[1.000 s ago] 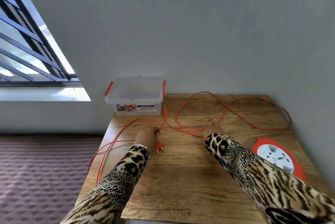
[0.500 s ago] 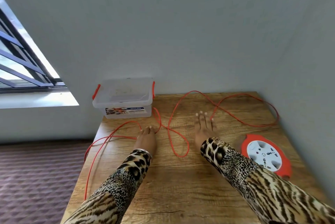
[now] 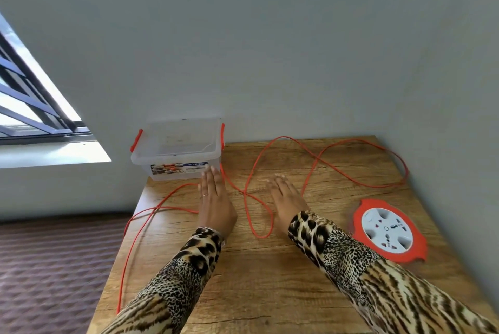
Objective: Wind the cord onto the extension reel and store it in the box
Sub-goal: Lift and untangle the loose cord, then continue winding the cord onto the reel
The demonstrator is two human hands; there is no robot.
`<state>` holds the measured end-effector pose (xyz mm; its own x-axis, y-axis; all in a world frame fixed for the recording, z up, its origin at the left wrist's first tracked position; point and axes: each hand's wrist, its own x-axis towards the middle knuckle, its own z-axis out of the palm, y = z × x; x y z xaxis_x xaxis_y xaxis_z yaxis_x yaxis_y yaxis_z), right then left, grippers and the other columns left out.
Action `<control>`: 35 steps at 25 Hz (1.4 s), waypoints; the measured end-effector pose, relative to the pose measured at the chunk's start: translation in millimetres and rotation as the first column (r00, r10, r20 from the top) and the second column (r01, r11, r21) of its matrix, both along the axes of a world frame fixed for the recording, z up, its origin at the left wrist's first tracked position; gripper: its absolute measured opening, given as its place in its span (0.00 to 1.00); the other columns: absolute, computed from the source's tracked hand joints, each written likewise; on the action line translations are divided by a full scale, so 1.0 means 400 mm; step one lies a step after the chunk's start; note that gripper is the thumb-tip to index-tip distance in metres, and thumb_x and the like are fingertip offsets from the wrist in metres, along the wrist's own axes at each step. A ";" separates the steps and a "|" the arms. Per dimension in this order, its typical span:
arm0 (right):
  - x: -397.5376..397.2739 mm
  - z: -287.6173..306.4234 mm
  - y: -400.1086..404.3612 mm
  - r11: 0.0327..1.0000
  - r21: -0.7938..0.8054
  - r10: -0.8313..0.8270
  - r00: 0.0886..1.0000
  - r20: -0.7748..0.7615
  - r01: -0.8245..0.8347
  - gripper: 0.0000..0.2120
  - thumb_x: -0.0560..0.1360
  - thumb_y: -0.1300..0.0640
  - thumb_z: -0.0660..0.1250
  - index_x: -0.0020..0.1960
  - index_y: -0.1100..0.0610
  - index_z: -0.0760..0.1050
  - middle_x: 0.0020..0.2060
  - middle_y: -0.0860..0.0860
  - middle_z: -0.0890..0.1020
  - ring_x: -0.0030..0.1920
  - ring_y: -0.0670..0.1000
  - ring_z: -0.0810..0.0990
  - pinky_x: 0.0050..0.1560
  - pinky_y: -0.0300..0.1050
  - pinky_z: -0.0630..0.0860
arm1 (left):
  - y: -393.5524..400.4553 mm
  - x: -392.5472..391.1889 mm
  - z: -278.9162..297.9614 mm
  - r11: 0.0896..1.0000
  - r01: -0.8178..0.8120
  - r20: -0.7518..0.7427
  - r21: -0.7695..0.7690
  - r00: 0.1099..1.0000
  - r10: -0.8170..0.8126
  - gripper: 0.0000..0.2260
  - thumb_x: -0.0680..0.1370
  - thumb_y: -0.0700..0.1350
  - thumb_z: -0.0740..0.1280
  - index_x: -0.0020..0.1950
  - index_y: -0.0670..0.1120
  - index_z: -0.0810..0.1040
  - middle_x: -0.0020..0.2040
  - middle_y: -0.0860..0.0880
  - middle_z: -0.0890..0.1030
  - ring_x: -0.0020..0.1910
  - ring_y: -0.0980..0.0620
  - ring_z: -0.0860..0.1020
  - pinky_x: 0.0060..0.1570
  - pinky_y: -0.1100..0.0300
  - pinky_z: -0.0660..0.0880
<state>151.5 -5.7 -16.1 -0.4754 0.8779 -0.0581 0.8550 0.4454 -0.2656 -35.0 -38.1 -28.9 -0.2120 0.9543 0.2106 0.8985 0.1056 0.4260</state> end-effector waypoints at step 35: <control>0.412 0.017 -0.139 0.994 0.087 -0.083 0.962 0.259 0.062 0.24 0.73 0.46 0.63 0.67 0.49 0.63 0.64 0.53 0.69 0.62 0.55 0.69 0.56 0.49 0.72 | -0.078 0.341 -0.045 0.810 0.451 0.927 -0.375 0.183 0.327 0.26 0.69 0.31 0.72 0.63 0.48 0.74 0.50 0.42 0.81 0.41 0.42 0.81 0.42 0.43 0.82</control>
<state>316.2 -61.2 -9.4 -0.3874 0.9162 -0.1025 0.9209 0.3899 0.0043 101.2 -69.2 -47.0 0.2072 0.8063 -0.5540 -0.1603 0.5866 0.7938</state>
